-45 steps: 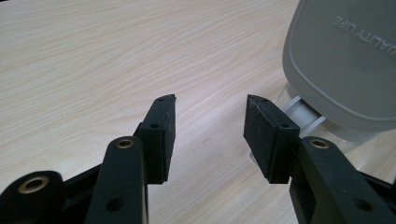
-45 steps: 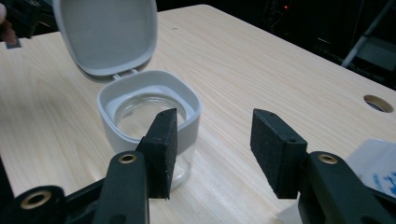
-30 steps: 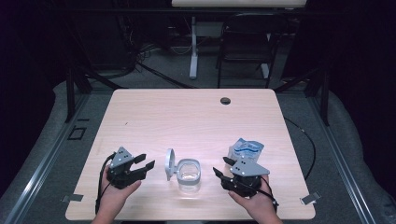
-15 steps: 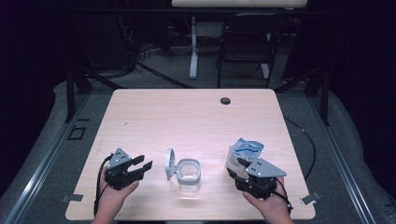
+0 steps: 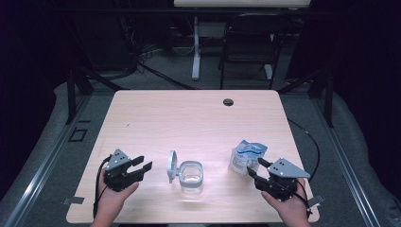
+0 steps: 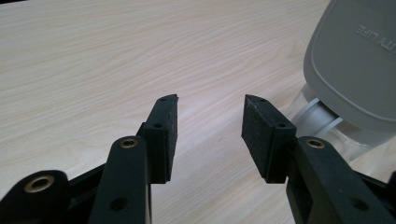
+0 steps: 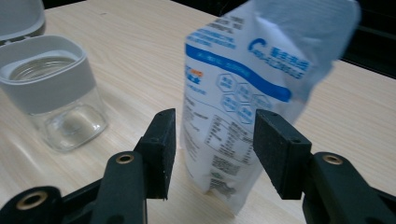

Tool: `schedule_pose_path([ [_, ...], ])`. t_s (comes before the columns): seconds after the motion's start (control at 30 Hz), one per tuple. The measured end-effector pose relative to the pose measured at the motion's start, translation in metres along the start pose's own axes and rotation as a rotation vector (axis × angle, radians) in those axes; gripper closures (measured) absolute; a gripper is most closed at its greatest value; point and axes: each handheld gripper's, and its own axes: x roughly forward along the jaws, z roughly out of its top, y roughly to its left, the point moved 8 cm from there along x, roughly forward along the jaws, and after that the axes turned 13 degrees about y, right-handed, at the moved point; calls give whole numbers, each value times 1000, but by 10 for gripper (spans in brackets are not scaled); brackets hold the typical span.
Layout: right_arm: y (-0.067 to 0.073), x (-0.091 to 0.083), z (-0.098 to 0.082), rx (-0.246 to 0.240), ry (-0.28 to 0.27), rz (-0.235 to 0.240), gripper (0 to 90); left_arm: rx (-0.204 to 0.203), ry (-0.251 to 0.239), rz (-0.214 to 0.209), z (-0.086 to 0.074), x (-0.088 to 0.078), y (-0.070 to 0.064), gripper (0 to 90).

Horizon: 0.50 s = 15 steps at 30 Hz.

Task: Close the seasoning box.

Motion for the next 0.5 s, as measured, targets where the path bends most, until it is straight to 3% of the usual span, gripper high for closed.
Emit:
schedule_pose_path([
  [0.13,-8,0,-3,10,7,-16,535,-6,9,-1,-4,2,-1,560],
  [0.5,-26,3,0,35,19,-41,531,-11,13,5,-6,1,2,560],
])
